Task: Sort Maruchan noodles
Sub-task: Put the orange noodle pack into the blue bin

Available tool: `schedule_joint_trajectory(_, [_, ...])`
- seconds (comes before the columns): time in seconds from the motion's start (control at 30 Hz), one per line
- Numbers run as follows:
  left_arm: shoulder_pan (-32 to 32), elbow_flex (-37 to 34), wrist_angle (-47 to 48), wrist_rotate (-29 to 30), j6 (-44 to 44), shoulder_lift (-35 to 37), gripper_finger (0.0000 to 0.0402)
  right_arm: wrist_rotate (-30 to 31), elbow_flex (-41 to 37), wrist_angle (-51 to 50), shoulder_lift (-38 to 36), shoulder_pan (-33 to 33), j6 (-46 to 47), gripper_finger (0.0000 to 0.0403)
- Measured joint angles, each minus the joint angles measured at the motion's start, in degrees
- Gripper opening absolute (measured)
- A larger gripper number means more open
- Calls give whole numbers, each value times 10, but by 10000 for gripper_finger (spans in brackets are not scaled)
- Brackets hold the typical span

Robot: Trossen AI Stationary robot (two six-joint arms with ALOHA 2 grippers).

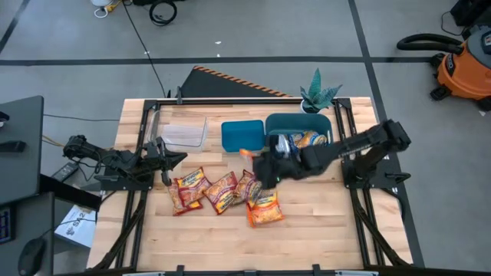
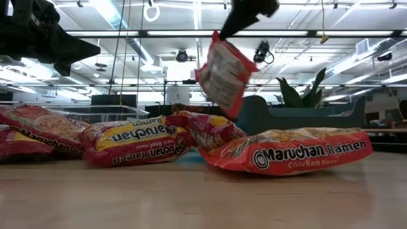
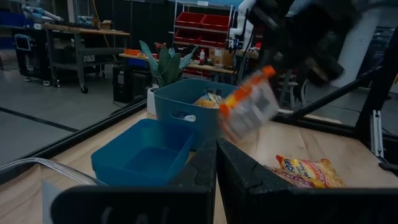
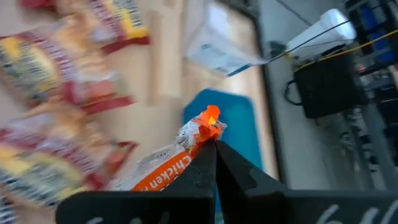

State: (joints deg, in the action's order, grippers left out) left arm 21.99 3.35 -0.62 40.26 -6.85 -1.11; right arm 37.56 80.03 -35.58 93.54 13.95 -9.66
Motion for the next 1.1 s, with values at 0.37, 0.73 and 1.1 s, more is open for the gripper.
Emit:
schedule_joint_trajectory(0.37, [0, 0, 0, 0, 0, 0, 16, -204, 22, 167, 0, -146, -143, 6])
schedule_joint_trajectory(0.73, [0, 0, 0, 0, 0, 0, 16, -390, 22, 299, 1, -222, -229, 7])
schedule_joint_trajectory(1.1, [0, 0, 0, 0, 0, 0, 16, -551, 22, 316, 10, -272, -261, 7])
